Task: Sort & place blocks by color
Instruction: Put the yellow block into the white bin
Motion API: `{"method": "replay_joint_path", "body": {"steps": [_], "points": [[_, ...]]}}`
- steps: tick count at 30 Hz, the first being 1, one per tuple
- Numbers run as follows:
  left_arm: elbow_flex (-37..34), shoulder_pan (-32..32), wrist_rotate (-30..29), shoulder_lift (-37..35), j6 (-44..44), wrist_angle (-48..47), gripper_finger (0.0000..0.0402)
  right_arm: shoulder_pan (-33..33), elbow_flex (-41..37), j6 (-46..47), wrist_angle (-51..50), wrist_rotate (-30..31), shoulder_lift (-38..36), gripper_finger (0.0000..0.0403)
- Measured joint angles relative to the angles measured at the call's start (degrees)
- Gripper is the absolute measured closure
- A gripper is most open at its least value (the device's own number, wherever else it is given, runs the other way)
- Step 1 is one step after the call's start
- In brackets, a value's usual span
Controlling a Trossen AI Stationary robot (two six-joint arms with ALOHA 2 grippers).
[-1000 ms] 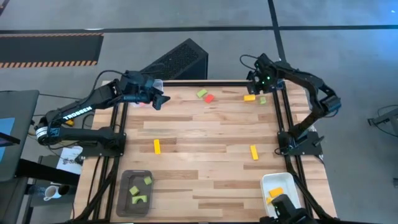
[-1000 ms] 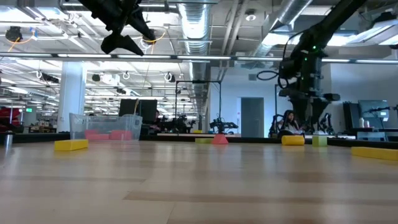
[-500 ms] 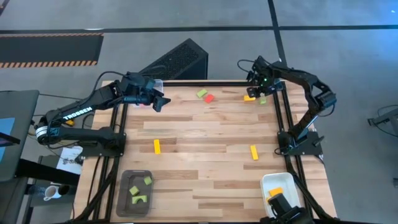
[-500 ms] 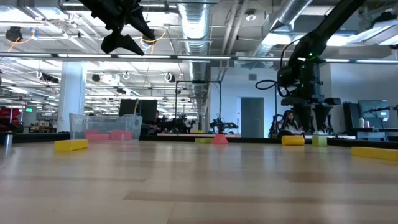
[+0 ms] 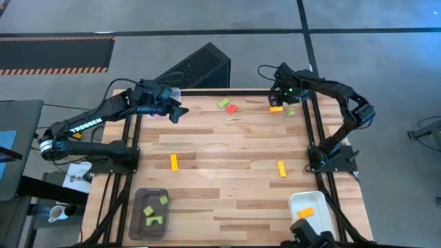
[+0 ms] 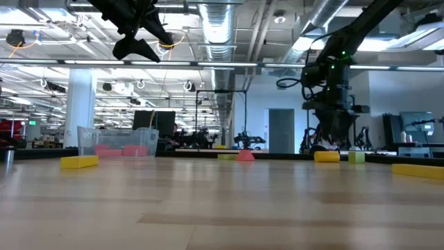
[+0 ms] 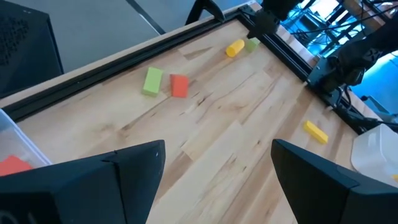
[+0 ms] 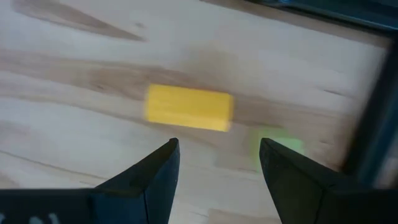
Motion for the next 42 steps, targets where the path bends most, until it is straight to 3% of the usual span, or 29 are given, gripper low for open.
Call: {"method": "replay_joint_path", "body": {"steps": [10,14,25,38,42], "points": [[0.0,0.0,0.2,0.0,1.0,-0.3,0.0127,3.3,0.0,2.6,6.3,-0.4,4.0,0.015],[0.0,0.0,0.2,0.0,1.1,-0.6,0.0127,2.5,0.0,2.6,5.9,-2.6,4.3,0.0122],[0.0,0.0,0.2,0.0,1.9,-1.3,0.0127,0.7,0.0,2.8,5.8,-1.3,4.3,0.003],[0.0,0.0,0.2,0.0,2.5,-1.1,0.0127,1.4,-0.8,4.6,6.6,-1.4,4.3,0.0009],[0.0,0.0,0.2,0.0,2.5,-1.1,0.0127,2.7,-0.2,6.4,2.9,-1.4,3.8,0.0011]]}}
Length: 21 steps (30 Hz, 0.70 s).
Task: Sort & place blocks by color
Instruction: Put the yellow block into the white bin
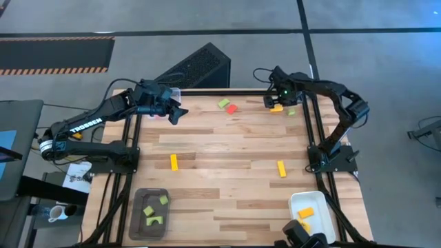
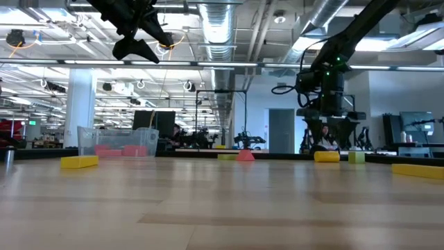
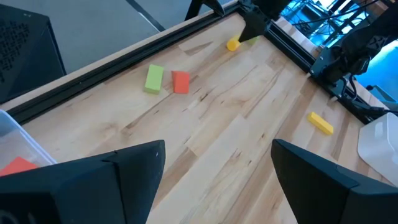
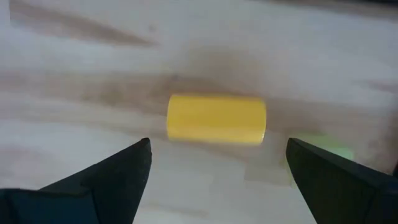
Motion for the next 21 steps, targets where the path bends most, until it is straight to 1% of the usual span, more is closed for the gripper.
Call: {"method": "replay_joint_path", "body": {"steps": [6,9,11,13,15,17,19,21], "points": [[0.0,0.0,0.1,0.0,0.4,-0.4,0.0127,4.9,0.2,2.0,-1.1,0.1,-3.7,0.0012],[0.0,0.0,0.1,0.0,0.4,-0.5,0.0127,8.7,0.1,4.1,-1.0,1.1,-6.3,0.0014],[0.0,0.0,0.2,0.0,0.4,-0.7,0.0127,12.6,-0.7,6.4,-0.9,3.6,-8.3,0.0013],[0.0,0.0,0.3,0.0,0.4,-1.3,0.0127,16.9,-2.2,9.5,-1.0,8.3,-10.4,0.0013],[0.0,0.0,0.3,0.0,0.4,-2.5,0.0127,21.3,-4.5,16.1,-0.3,13.5,-12.3,0.0013],[0.0,0.0,0.1,0.0,0.4,-3.1,0.0127,24.4,-7.8,24.2,2.8,16.5,-14.0,0.0015],[-0.3,0.0,-0.1,0.0,0.4,-2.7,0.0127,25.6,-11.4,32.7,8.3,18.8,-15.0,0.0016],[-0.9,0.0,-0.1,0.0,0.4,-2.3,0.0127,25.1,-14.6,40.2,13.0,20.1,-15.4,0.0017]]}}
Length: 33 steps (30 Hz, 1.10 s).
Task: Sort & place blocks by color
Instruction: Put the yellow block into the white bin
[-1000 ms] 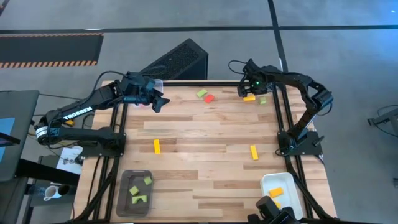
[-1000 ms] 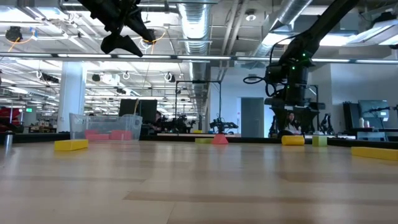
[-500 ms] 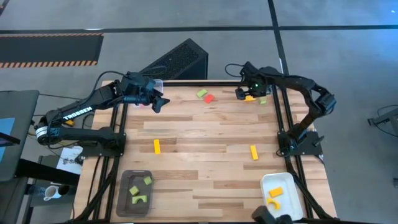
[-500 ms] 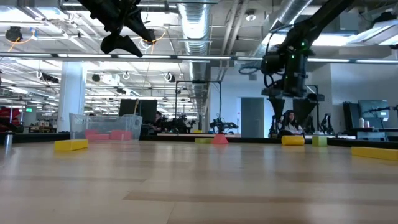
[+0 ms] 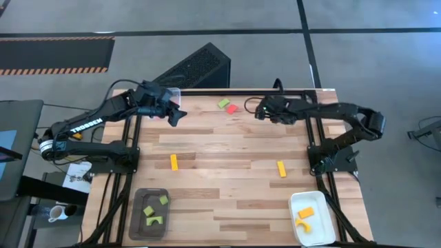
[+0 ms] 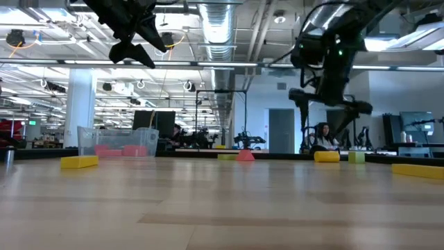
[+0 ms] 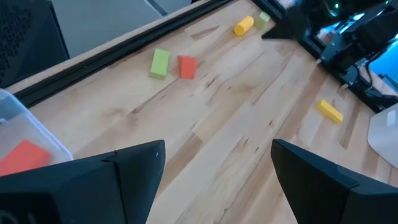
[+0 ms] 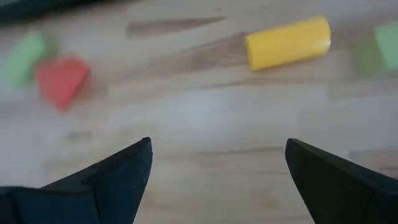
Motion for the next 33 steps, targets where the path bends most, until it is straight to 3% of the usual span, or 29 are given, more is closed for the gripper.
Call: {"method": "replay_joint_path", "body": {"steps": [10,17,28,33], "points": [[-0.8,0.0,0.3,0.0,0.6,1.3,0.0127,-7.5,-4.7,23.7,5.0,3.1,2.2,0.002],[-0.8,0.0,0.7,0.0,0.6,2.7,0.0127,-10.3,-4.6,27.9,15.3,1.0,6.1,0.0024],[-0.8,0.0,1.5,0.0,1.5,2.7,0.0127,-12.7,-4.2,42.9,13.2,-2.2,10.8,0.0024],[-0.8,0.0,1.5,0.0,2.1,2.7,0.0127,-14.1,-2.1,44.6,11.7,-2.4,12.7,0.0024]]}}
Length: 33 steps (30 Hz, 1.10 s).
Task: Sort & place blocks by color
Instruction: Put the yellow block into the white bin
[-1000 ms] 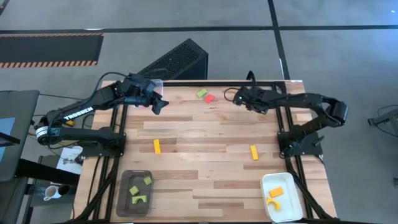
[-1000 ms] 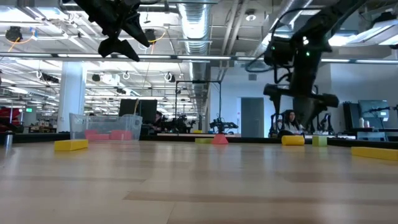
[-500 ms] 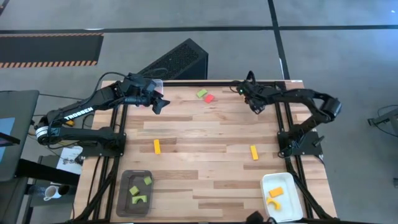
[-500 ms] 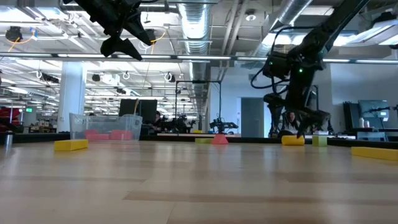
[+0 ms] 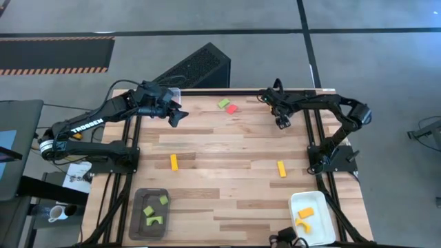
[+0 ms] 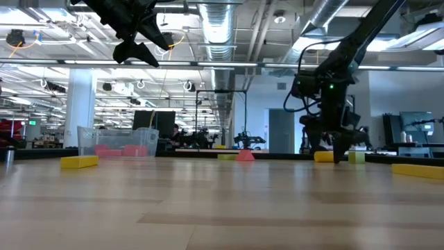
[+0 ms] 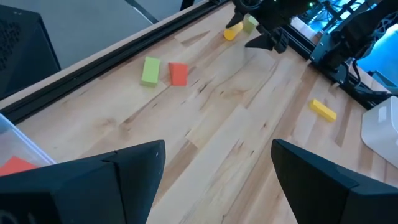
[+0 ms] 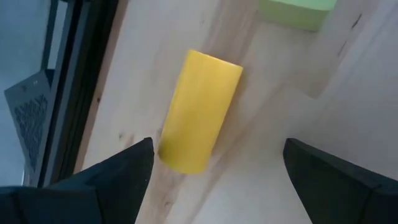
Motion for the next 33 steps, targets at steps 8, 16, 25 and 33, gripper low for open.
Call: {"method": "replay_joint_path", "body": {"steps": [8,16,25,33], "points": [[0.0,0.0,0.0,0.0,0.4,0.0,0.0127,-3.5,2.6,3.0,-2.1,-3.2,1.2,0.0037],[0.0,0.0,-0.1,0.0,0.9,0.0,0.0127,-5.1,2.6,2.5,-3.5,-5.0,1.3,0.0134],[0.0,0.0,-0.1,0.0,0.9,0.0,0.0127,-2.4,2.6,-0.9,-5.7,-6.3,0.8,0.0262],[0.0,0.0,0.4,0.0,1.1,0.0,0.0127,3.1,2.6,-9.6,-6.6,-7.2,-1.0,0.0265]]}}
